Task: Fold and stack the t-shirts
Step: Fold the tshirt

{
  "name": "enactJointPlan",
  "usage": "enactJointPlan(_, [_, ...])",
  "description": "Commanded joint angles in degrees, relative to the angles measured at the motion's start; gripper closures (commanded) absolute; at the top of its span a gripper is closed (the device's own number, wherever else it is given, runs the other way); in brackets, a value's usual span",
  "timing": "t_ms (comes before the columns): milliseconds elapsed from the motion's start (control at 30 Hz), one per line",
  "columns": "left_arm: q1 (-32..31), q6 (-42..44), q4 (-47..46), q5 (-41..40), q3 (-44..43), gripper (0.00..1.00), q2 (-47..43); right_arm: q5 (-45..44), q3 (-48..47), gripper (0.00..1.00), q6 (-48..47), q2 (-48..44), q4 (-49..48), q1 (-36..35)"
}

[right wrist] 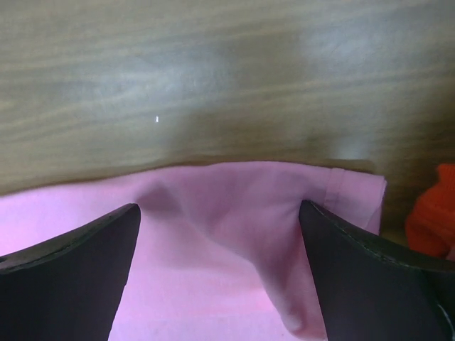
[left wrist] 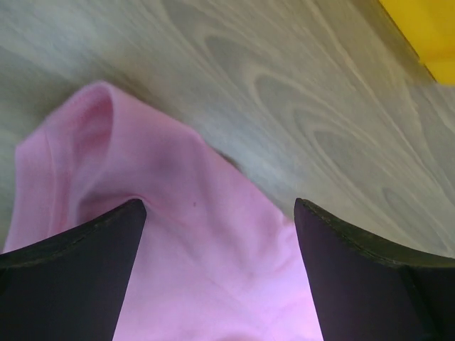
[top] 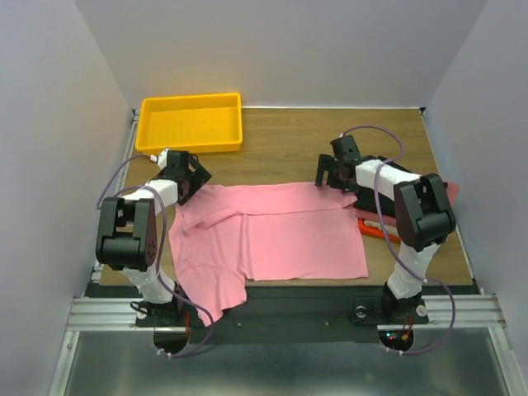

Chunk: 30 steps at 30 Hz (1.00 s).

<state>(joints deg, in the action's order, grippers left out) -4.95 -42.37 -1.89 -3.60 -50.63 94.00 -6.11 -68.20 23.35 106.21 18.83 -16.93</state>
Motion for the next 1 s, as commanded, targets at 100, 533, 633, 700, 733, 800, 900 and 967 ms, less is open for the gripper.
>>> enactJointPlan(100, [3.5, 2.5, -1.3, -2.5, -5.4, 0.05, 8.7, -6.1, -5.9, 0.00, 2.9, 7.3, -1.0, 0.7])
enactJointPlan(533, [6.9, 2.8, 0.7, -4.2, -19.2, 0.13, 17.4, -5.1, -16.4, 0.00, -2.2, 11.4, -1.3, 1.2])
enactJointPlan(633, [7.8, 2.6, 1.4, -5.0, -21.0, 0.13, 17.0, -9.1, -16.0, 0.00, -2.4, 8.1, -1.2, 1.4])
enactJointPlan(700, [8.7, 2.6, 1.8, -5.2, -22.7, 0.13, 15.4, -10.7, -14.2, 0.00, -2.5, 3.8, -1.2, 1.8])
enactJointPlan(733, [8.9, 2.6, 3.6, -5.0, -23.2, 0.12, 14.4, -10.9, -13.5, 0.00, -2.6, 2.0, -1.2, 1.9])
enactJointPlan(800, [9.2, 2.7, 4.9, -5.1, -24.1, 0.12, 10.5, -9.2, -11.2, 0.00, -2.5, -3.0, -1.1, 1.9])
enactJointPlan(900, [9.2, 3.7, 7.4, -4.2, -24.3, 0.12, 3.7, -2.9, -8.4, 0.00, -2.5, -8.2, -1.3, 1.8])
enactJointPlan(967, [9.1, 4.5, 8.7, -2.0, -21.5, 0.11, -0.2, 1.3, -5.7, 0.00, -3.0, -12.1, -1.4, 1.8])
